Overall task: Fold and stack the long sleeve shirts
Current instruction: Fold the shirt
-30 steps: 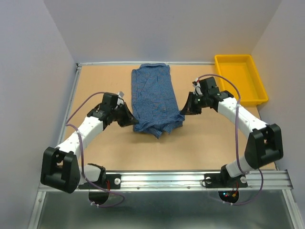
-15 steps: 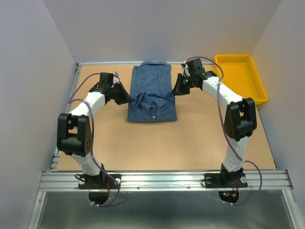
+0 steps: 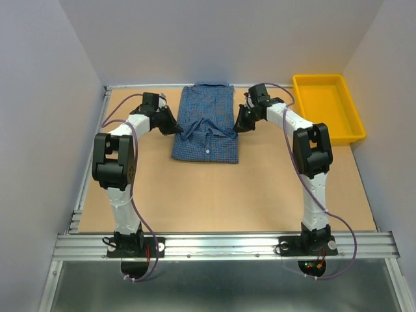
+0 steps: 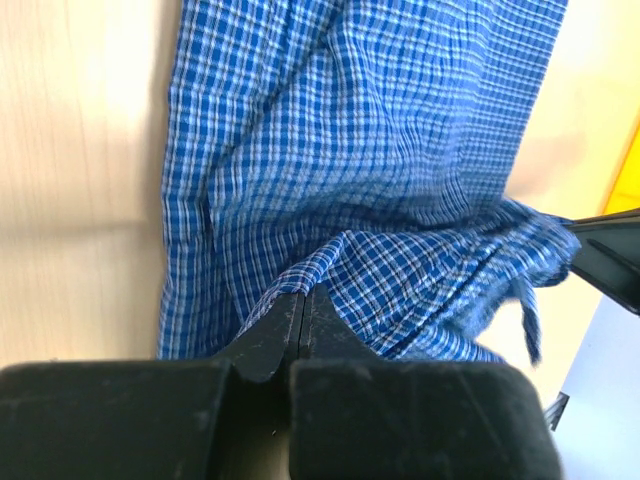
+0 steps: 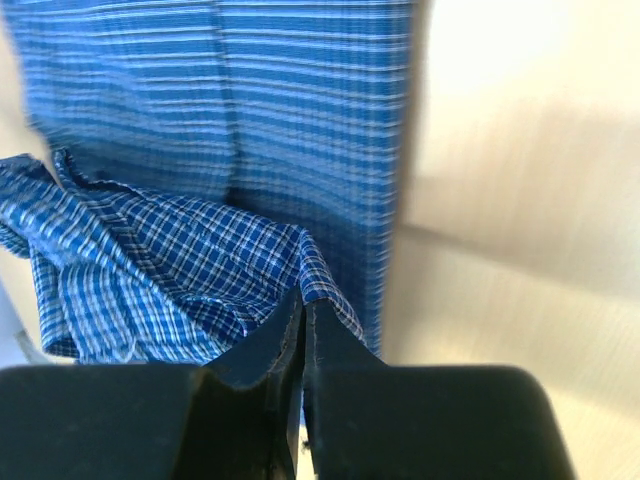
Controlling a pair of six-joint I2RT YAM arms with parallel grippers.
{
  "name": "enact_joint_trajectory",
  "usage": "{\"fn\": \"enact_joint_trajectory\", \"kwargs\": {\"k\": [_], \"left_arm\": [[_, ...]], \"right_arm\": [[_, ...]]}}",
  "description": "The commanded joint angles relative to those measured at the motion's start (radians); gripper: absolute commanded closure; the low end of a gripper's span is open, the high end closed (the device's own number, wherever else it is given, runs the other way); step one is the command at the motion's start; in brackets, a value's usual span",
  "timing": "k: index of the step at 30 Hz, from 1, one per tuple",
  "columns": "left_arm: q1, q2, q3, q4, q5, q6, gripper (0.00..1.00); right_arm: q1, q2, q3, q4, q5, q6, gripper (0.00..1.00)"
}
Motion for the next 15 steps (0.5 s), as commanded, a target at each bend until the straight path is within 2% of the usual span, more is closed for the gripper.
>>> {"fn": "enact_joint_trajectory", "kwargs": {"k": [1, 2, 6, 9, 13, 15], "left_arm": [[0.006, 0.023, 0.05, 0.057, 0.011, 0.028, 0.99], [0.008, 0.027, 0.05, 0.065, 0.01, 0.023, 0.99], [0.017, 0.028, 0.052, 0.098, 0.006, 0.002, 0.94], [0.029, 0.016, 0.055, 0.114, -0.007, -0.018, 0.91], [0.049, -0.019, 0.027, 0.166, -0.009, -0.055, 0.91], [0.052, -0.029, 0.016, 0.181, -0.007, -0.069, 0.91]], "right_arm": [[-0.015, 0.034, 0.063, 0.022, 0.032, -0.009, 0.93], [-0.017, 0.04, 0.067, 0.022, 0.034, -0.011, 0.9], [-0.02, 0.043, 0.094, 0.022, 0.06, -0.035, 0.65], [-0.02, 0.017, 0.122, 0.025, 0.087, -0.076, 0.55], [-0.02, -0.015, 0.165, 0.027, 0.092, -0.132, 0.55], [-0.02, -0.021, 0.182, 0.027, 0.089, -0.143, 0.59]]}}
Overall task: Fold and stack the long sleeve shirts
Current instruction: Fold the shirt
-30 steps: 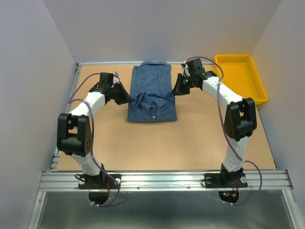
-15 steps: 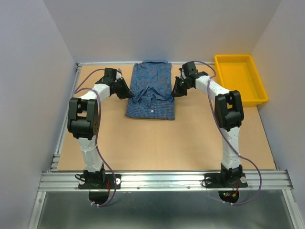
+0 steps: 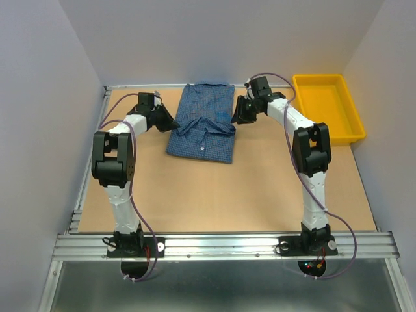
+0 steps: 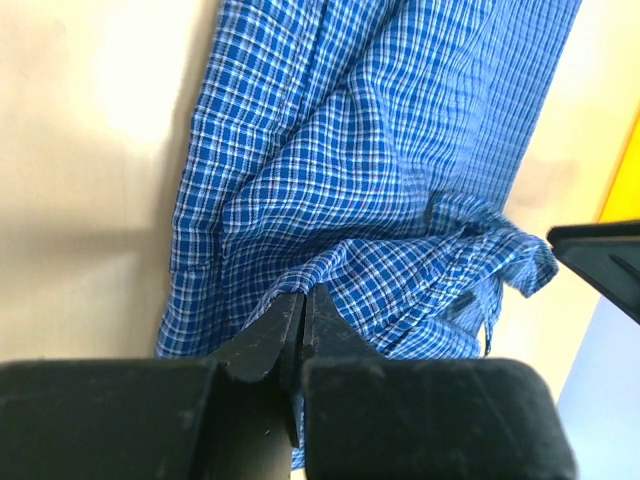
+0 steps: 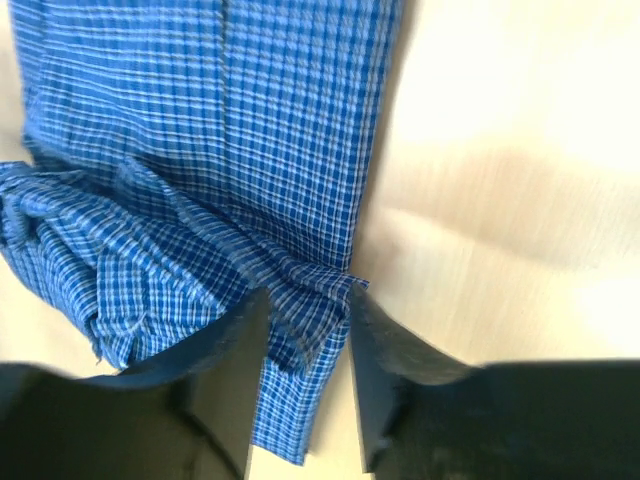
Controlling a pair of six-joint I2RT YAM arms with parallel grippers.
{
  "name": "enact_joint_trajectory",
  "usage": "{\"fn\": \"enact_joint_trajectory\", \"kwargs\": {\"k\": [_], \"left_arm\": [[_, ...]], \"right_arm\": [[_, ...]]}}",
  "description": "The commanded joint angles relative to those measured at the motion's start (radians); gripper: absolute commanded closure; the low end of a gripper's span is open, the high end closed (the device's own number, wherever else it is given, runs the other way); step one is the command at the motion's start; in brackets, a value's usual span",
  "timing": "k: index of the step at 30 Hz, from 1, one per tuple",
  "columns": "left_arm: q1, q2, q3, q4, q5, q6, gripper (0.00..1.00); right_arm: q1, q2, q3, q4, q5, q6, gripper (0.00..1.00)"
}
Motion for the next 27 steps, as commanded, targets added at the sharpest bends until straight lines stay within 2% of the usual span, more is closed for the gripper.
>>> {"fn": "enact_joint_trajectory", "kwargs": {"k": [1, 2, 4, 8, 10, 13, 17, 18, 19, 20, 21, 27], "left_arm": [[0.021, -0.078, 0.007, 0.09, -0.001, -0.031, 0.91], [0.021, -0.078, 0.005, 0.091, 0.005, -0.032, 0.91], [0.025, -0.075, -0.001, 0.093, 0.014, -0.04, 0.92], [0.036, -0.084, -0.052, 0.172, 0.021, -0.08, 0.92], [0.05, -0.081, -0.072, 0.211, 0.025, -0.107, 0.93], [0.071, -0.07, -0.093, 0.255, 0.03, -0.14, 0.93], [0.088, -0.066, -0.122, 0.317, 0.05, -0.2, 0.92], [0.088, -0.063, -0.119, 0.318, 0.053, -0.21, 0.89], [0.09, -0.064, -0.118, 0.32, 0.056, -0.212, 0.84], [0.088, -0.067, -0.115, 0.32, 0.056, -0.212, 0.72], [0.088, -0.072, -0.115, 0.32, 0.051, -0.212, 0.48], [0.122, -0.164, -0.083, 0.314, 0.027, -0.191, 0.1]], "right_arm": [[-0.006, -0.073, 0.077, 0.031, 0.01, -0.062, 0.62], [-0.006, -0.075, 0.082, 0.033, 0.005, -0.062, 0.71], [-0.006, -0.07, 0.09, 0.039, -0.009, -0.058, 0.82], [-0.006, -0.065, 0.081, 0.066, -0.033, -0.058, 0.83], [-0.006, -0.074, 0.062, 0.085, -0.035, -0.074, 0.82], [-0.006, -0.091, 0.012, 0.108, -0.038, -0.113, 0.74], [-0.006, -0.136, -0.073, 0.132, -0.03, -0.148, 0.6], [-0.006, -0.154, -0.093, 0.142, -0.023, -0.162, 0.54], [-0.006, -0.165, -0.109, 0.148, -0.02, -0.169, 0.52], [-0.006, -0.176, -0.126, 0.154, -0.018, -0.177, 0.5], [-0.006, -0.203, -0.161, 0.16, -0.017, -0.192, 0.48], [0.031, -0.306, -0.266, 0.217, -0.037, -0.258, 0.42]]}}
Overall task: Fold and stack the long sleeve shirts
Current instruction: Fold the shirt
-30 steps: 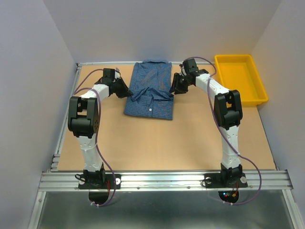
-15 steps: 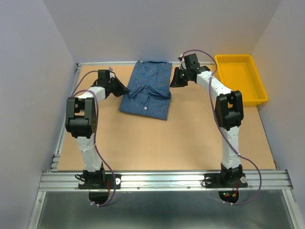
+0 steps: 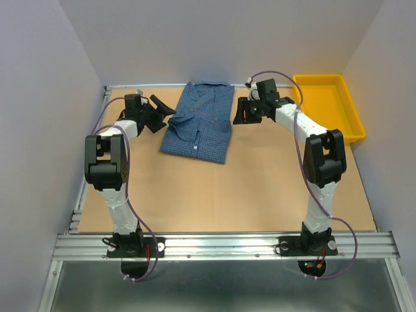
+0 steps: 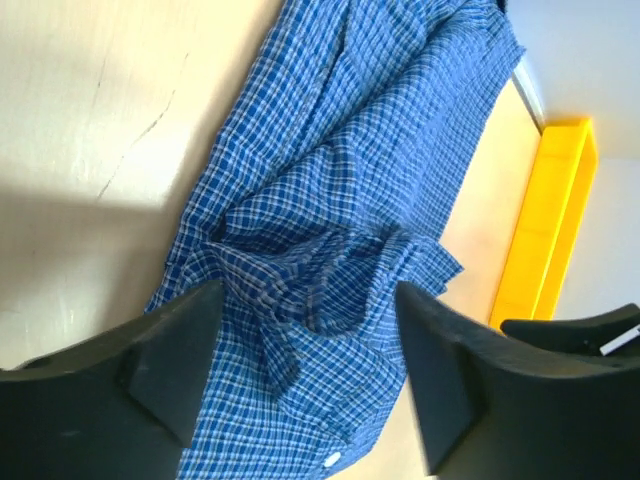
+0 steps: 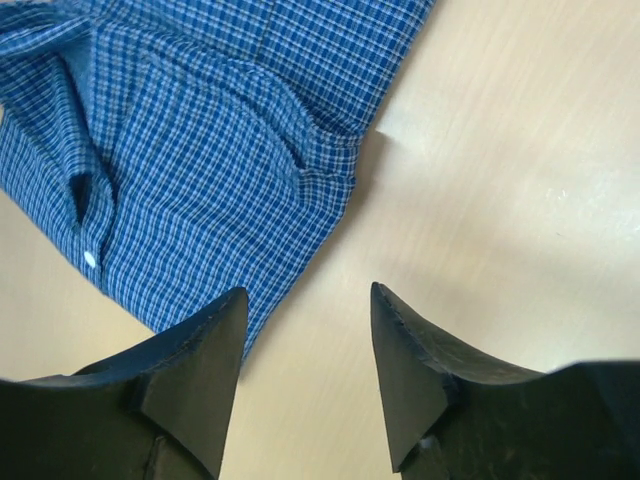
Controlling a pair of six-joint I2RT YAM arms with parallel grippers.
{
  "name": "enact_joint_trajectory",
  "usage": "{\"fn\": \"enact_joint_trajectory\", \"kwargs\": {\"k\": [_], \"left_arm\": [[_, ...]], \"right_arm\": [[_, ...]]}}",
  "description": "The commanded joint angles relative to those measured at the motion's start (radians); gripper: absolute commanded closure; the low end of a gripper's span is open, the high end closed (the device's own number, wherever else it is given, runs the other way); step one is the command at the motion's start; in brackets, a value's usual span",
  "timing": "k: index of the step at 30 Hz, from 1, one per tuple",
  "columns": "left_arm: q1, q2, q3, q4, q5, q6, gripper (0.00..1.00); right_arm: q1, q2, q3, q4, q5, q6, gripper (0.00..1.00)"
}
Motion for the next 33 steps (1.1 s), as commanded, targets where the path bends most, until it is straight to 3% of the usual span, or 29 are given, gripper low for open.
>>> {"fn": "enact_joint_trajectory", "kwargs": {"k": [1, 3, 11, 17, 23, 33], "left_arm": [[0.025, -0.162, 0.048, 0.024, -0.028, 0.037, 0.09], [0.023, -0.217, 0.055, -0.007, -0.06, 0.071, 0.02], [0.003, -0.386, -0.068, -0.16, -0.148, 0.203, 0.01], [-0.099, -0.452, -0.26, -0.116, -0.189, 0.201, 0.02], [-0.104, -0.452, -0.339, -0.104, -0.177, 0.149, 0.03], [-0.104, -0.766, -0.639, -0.128, -0.317, 0.083, 0.02]], "right_arm": [[0.04, -0.124, -0.062, 0.087, -0.001, -0.096, 0.41], [0.087, -0.138, -0.089, 0.089, 0.004, -0.122, 0.41], [0.301, -0.09, -0.111, 0.104, 0.041, -0.172, 0.41], [0.353, -0.002, -0.092, 0.13, 0.062, -0.169, 0.43], [0.376, 0.093, -0.095, 0.138, 0.081, -0.192, 0.43], [0.486, 0.027, -0.356, 0.141, 0.087, -0.044, 0.48]]}}
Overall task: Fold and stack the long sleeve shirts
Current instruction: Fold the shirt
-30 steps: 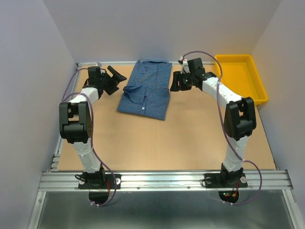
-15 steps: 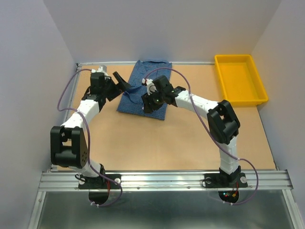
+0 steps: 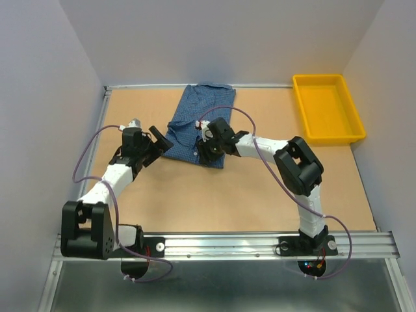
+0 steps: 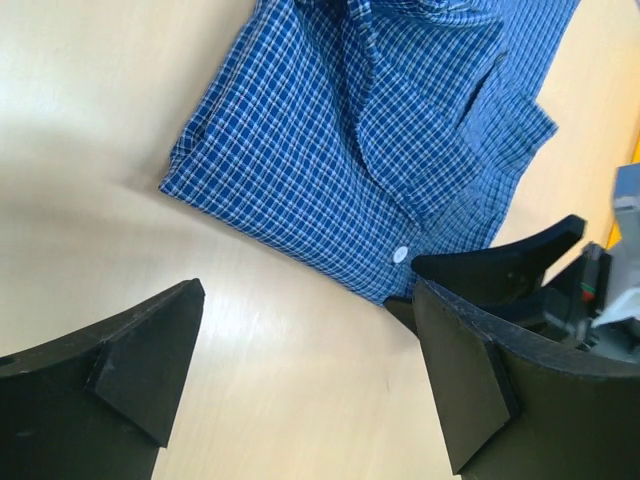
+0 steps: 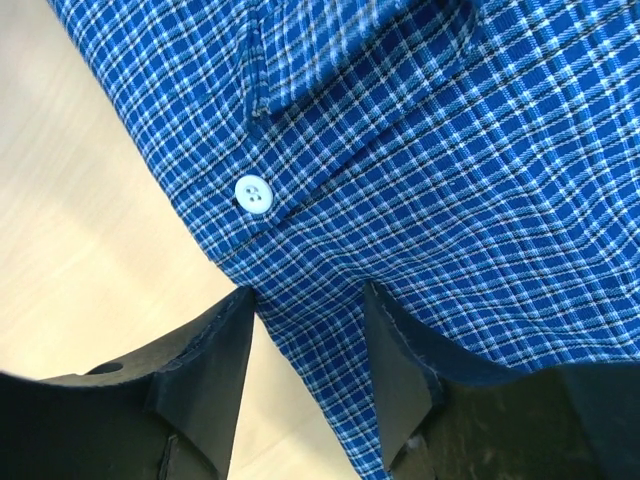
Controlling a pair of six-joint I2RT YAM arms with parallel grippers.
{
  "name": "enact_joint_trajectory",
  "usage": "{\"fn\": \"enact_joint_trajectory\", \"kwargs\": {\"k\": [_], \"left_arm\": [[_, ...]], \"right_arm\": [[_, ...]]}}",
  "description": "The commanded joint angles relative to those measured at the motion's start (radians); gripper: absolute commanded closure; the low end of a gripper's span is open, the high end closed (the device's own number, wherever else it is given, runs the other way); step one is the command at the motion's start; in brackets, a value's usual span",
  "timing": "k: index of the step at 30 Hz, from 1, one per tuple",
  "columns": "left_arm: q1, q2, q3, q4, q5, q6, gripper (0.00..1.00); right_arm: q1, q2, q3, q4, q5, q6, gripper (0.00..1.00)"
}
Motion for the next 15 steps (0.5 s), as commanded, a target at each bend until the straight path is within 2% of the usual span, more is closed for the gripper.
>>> {"fn": "enact_joint_trajectory", "kwargs": {"k": [1, 6, 11, 15], "left_arm": [[0.003, -0.146, -0.107, 0.007, -0.052, -0.045, 0.02], [0.003, -0.349, -0.282, -0.016, -0.094, -0.109, 0.02], [0.006, -0.459, -0.405, -0.025, -0.15, -0.186, 0.07], [0.014, -0.47, -0.414, -0.031, -0.183, -0.186, 0.18]], "right_arm": [[0.108, -0.038, -0.161, -0.072, -0.005, 0.12, 0.48], [0.226, -0.154, -0.284, -0.031, -0.002, 0.332, 0.48], [0.277, -0.25, -0.243, -0.031, 0.073, 0.346, 0.47], [0.278, -0.325, -0.172, -0.051, 0.132, 0.262, 0.46]]}}
